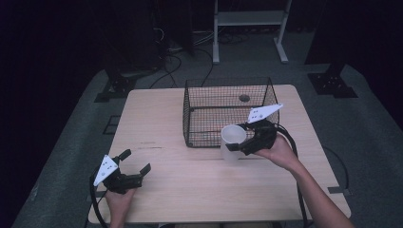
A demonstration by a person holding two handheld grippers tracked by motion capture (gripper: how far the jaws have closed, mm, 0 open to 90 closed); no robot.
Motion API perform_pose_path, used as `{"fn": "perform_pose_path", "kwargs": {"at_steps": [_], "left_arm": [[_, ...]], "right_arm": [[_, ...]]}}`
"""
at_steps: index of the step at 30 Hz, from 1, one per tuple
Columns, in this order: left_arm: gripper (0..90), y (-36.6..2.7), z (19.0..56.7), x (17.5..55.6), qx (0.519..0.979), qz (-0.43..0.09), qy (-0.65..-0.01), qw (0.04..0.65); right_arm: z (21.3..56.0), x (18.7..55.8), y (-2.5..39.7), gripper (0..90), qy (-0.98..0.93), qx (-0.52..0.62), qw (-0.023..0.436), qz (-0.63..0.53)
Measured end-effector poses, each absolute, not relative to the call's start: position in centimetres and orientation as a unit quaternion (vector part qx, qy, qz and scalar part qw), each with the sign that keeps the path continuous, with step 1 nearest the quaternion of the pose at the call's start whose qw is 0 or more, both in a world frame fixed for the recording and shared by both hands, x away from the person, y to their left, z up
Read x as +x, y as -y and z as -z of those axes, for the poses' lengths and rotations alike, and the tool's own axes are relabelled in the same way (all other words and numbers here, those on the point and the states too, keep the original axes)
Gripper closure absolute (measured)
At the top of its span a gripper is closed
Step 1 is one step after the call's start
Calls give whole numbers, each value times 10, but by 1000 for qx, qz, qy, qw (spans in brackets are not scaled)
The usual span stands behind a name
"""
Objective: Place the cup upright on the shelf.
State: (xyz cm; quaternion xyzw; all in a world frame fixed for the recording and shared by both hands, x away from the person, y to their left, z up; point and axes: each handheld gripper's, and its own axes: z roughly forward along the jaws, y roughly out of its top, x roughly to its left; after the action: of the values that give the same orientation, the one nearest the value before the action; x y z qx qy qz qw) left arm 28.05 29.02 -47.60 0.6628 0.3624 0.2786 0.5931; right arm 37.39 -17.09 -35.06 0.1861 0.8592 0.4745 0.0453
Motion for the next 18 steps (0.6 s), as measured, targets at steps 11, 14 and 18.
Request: {"fn": "perform_pose_path", "kwargs": {"at_steps": [11,14,18], "left_arm": [[0,-290,476,280,662,-279,-362,594],[0,-290,476,281,662,-279,-362,594],[0,-290,476,281,662,-280,-361,594]], "right_arm": [[334,392,172,193,-850,195,61,-485],[330,397,173,193,-848,200,59,-488],[326,404,172,193,-845,203,64,-491]]}}
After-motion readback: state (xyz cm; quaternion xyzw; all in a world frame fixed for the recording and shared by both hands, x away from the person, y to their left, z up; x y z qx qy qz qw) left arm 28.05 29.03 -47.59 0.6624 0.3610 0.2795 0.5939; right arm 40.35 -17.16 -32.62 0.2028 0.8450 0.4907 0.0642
